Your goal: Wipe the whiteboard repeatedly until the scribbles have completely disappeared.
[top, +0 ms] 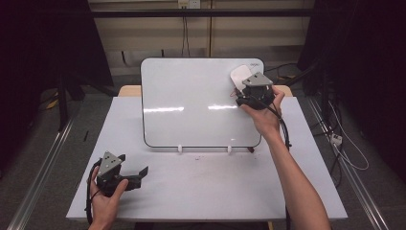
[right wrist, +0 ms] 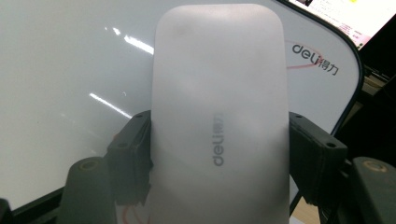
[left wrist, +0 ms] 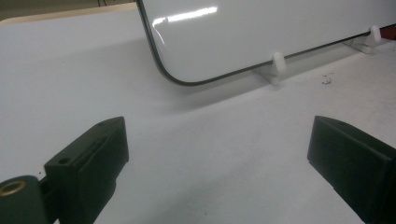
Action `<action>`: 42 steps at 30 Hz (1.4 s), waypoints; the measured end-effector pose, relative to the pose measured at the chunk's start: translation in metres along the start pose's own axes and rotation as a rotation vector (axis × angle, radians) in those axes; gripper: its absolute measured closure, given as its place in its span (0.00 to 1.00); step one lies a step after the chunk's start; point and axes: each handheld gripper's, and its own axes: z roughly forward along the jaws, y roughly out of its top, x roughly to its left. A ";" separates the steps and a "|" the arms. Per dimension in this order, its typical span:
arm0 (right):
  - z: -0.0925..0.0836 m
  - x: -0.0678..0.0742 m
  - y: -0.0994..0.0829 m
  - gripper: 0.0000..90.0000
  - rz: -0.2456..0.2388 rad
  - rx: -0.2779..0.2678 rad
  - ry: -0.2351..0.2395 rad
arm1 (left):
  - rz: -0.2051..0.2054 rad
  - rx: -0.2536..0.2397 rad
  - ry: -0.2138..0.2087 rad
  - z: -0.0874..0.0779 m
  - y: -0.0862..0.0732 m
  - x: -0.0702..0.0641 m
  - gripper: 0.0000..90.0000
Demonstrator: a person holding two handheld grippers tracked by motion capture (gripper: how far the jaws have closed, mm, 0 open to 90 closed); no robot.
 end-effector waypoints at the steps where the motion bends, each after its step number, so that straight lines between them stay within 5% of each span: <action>1: 0.000 0.001 -0.001 0.35 -0.001 0.000 0.003 | 0.000 -0.002 -0.002 0.000 0.000 0.000 0.06; 22: -0.003 0.028 -0.011 0.35 -0.043 0.006 0.042 | -0.006 -0.004 0.006 -0.001 0.000 0.000 0.06; 32: -0.006 0.053 -0.018 0.35 -0.109 0.005 0.084 | -0.003 -0.001 0.005 -0.001 0.000 0.000 0.06; 42: -0.005 0.054 -0.019 0.35 -0.115 0.004 0.097 | -0.005 -0.003 0.004 -0.001 0.000 0.001 0.06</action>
